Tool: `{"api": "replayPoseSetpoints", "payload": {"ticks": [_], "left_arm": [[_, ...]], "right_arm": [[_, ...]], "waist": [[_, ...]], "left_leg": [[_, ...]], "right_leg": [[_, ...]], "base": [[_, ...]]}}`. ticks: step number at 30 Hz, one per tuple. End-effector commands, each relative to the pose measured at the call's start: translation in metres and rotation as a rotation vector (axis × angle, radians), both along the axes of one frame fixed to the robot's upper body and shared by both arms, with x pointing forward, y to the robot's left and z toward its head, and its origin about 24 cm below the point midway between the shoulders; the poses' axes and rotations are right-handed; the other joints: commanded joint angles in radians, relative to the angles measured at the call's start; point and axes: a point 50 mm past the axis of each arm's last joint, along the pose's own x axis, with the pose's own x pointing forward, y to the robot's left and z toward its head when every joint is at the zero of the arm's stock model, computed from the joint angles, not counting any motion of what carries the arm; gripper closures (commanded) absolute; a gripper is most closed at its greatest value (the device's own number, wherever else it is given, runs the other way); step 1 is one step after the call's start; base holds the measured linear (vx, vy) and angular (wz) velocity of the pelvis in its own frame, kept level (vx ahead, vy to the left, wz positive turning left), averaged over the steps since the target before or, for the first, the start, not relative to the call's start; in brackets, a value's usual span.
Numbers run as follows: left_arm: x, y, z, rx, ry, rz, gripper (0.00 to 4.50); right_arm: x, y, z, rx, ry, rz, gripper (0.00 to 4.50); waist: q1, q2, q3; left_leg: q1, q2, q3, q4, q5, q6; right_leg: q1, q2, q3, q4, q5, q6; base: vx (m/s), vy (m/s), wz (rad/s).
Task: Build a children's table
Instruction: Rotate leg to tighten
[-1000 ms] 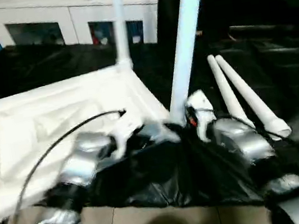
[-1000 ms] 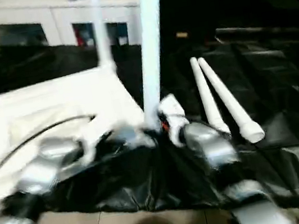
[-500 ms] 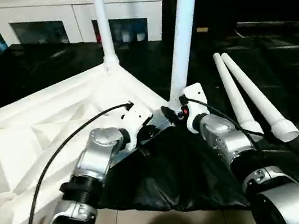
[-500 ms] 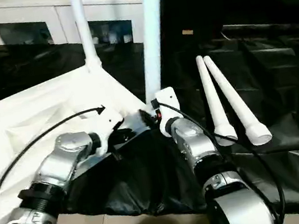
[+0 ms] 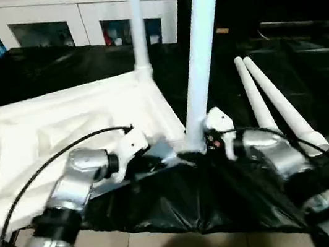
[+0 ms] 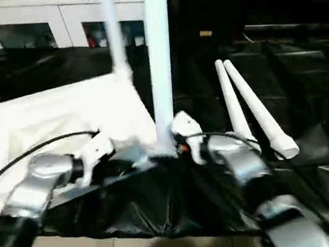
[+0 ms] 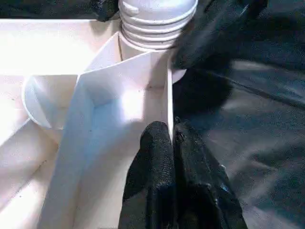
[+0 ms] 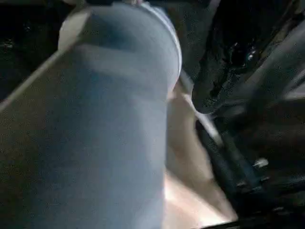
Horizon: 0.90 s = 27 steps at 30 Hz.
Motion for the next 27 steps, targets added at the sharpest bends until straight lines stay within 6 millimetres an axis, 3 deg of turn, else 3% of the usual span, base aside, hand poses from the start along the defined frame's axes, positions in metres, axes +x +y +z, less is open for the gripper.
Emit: {"api": "replayPoseSetpoints", "payload": {"ticks": [1,4,5,14,18,21,23,24,25,26,27], "left_arm": [[-0.002,-0.016,0.006,-0.042,-0.031,-0.084,4.50],[-0.001,-0.013,0.006,-0.026,-0.030,-0.101,4.50],[-0.001,-0.012,0.007,-0.024,-0.031,-0.103,4.50],[0.001,-0.009,0.009,-0.026,-0.025,-0.106,4.50],[-0.001,-0.007,0.006,-0.025,-0.014,-0.094,4.50],[0.005,-0.005,-0.001,0.046,-0.006,0.016,4.50],[0.007,-0.005,-0.002,0.057,-0.010,0.041,4.50],[0.015,-0.015,-0.001,0.036,-0.028,0.128,4.50],[0.015,-0.016,-0.001,0.034,-0.029,0.133,4.50],[0.019,-0.023,0.000,0.025,-0.037,0.178,4.50],[0.019,-0.023,0.000,0.025,-0.037,0.178,4.50]], "right_arm": [[-0.013,0.023,0.003,0.011,0.033,0.215,0.57],[-0.016,0.021,0.001,0.001,0.050,0.248,0.57],[-0.017,0.021,0.001,0.000,0.054,0.253,0.82],[-0.022,0.023,-0.001,0.025,0.090,0.269,1.36],[-0.023,0.026,-0.001,0.049,0.105,0.249,1.71],[-0.007,0.031,-0.007,0.044,0.074,0.014,1.76],[-0.002,0.032,-0.008,0.032,0.061,-0.052,1.78],[0.011,0.033,-0.011,0.024,0.056,-0.258,1.79],[0.012,0.033,-0.011,0.024,0.057,-0.272,1.80],[0.017,0.033,-0.013,0.028,0.067,-0.374,1.80],[0.017,0.033,-0.013,0.028,0.067,-0.374,1.80]], "waist": [[0.003,-0.008,-0.060],[0.005,-0.004,-0.058],[0.005,-0.005,-0.058],[0.006,-0.010,-0.060],[0.007,-0.007,-0.059],[0.000,-0.006,-0.057],[-0.008,-0.007,-0.054],[-0.010,-0.007,-0.054],[-0.013,-0.008,-0.053],[-0.013,-0.005,-0.055],[-0.016,-0.007,-0.055]], "left_leg": [[0.001,0.033,-0.005,-0.068,-0.248,0.043],[0.005,0.034,-0.005,-0.068,-0.250,0.038],[0.004,0.034,-0.005,-0.068,-0.250,0.036],[0.003,0.033,-0.004,-0.066,-0.227,0.033],[0.005,0.033,-0.004,-0.067,-0.234,0.029],[0.005,0.032,-0.006,-0.070,-0.249,0.010],[0.007,0.029,-0.011,-0.073,-0.288,-0.010],[0.010,0.029,-0.012,-0.073,-0.299,-0.017],[0.016,0.028,-0.012,-0.071,-0.311,-0.025],[0.018,0.029,-0.014,-0.071,-0.315,-0.029],[0.014,0.027,-0.015,-0.071,-0.318,-0.028]], "right_leg": [[0.051,-0.074,0.056,-0.074,-0.322,-0.169],[0.047,-0.073,0.057,-0.074,-0.313,-0.177],[0.048,-0.074,0.057,-0.073,-0.312,-0.178],[0.049,-0.073,0.058,-0.070,-0.291,-0.181],[0.049,-0.073,0.058,-0.071,-0.296,-0.178],[0.045,-0.075,0.059,-0.073,-0.328,-0.173],[0.046,-0.076,0.055,-0.082,-0.416,-0.149],[0.043,-0.078,0.054,-0.089,-0.458,-0.131],[0.036,-0.079,0.055,-0.093,-0.482,-0.126],[0.037,-0.079,0.054,-0.091,-0.481,-0.127],[0.039,-0.078,0.052,-0.094,-0.484,-0.123]], "base": [[0.000,0.000,0.00],[0.000,0.000,0.00],[0.000,0.000,0.00],[0.000,0.000,0.00],[0.000,0.000,0.00],[0.000,0.000,0.00],[0.000,0.000,0.00],[0.000,0.000,0.00],[0.000,0.000,0.00],[0.000,0.000,0.00],[0.000,0.000,0.00]]}}
